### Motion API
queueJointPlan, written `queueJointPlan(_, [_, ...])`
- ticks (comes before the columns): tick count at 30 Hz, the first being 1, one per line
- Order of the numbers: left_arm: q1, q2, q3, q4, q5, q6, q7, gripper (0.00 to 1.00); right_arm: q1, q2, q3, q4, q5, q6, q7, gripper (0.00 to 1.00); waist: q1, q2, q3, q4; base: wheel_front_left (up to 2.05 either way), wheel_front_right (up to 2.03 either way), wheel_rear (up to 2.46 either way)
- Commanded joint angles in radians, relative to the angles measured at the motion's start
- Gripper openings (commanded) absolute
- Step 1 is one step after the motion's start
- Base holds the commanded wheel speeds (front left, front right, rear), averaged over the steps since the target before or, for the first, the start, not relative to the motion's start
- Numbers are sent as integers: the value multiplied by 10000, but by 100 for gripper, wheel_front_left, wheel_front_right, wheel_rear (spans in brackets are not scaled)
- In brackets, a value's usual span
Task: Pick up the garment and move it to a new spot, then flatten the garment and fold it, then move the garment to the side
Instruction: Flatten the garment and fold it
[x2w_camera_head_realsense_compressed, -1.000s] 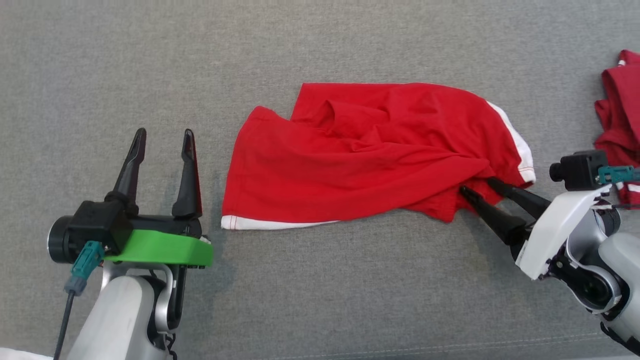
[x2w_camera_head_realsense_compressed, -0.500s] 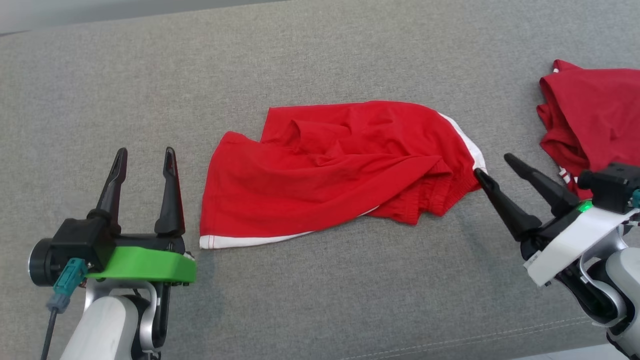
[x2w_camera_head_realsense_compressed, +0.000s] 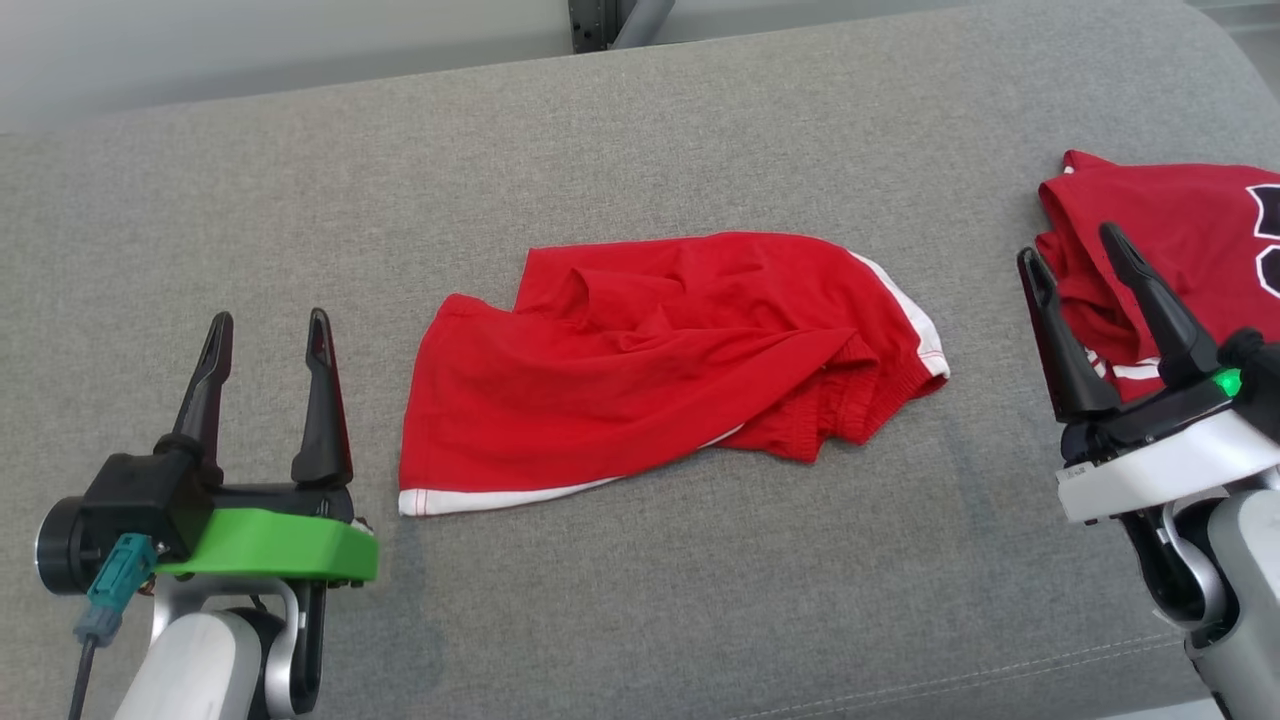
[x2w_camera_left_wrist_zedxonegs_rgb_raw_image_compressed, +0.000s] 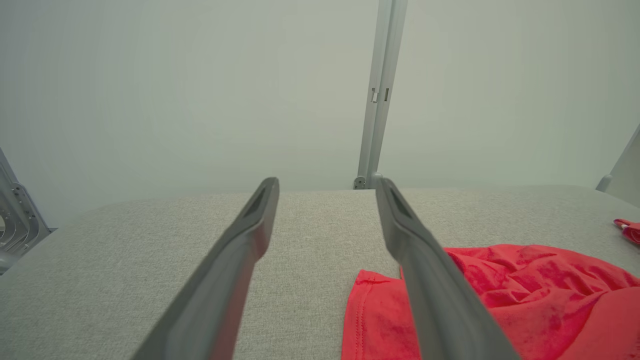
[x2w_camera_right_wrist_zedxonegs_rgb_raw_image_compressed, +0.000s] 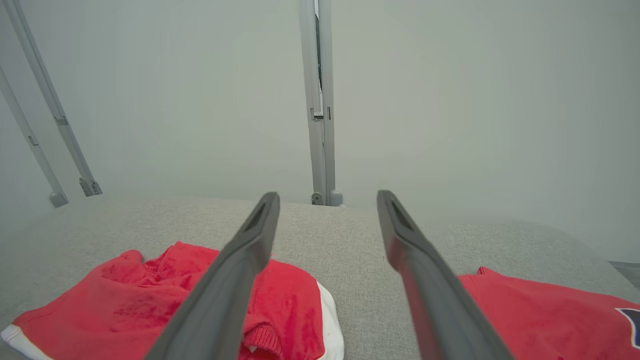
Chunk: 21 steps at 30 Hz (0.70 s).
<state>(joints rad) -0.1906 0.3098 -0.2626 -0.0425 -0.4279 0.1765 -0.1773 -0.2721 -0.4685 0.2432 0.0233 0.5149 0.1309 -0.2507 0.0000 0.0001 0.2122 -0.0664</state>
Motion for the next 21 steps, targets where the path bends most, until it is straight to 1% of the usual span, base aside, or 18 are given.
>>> queueJointPlan(1, [141,74,6,-53,26,77,0,100,216,127,-137,-25,-229,-5,-67,100,0,-1,-43,19,0,0,0])
queueJointPlan(5, [397,68,-15,-155,15,197,11,100,574,638,-522,-90,-702,-5,-134,100,0,-1,-179,36,0,0,0])
queueJointPlan(9, [712,74,-31,-228,7,288,-38,100,878,942,-654,11,-865,-5,-153,100,0,-1,-334,66,0,0,0])
queueJointPlan(16, [1208,88,-101,-302,-68,409,-12,100,1259,1181,-726,284,-964,-5,-155,100,0,-1,-661,145,0,0,0])
queueJointPlan(21, [1247,150,-158,-369,-54,439,92,100,1325,1222,-688,393,-936,-5,-155,100,0,-1,-682,174,0,0,0])
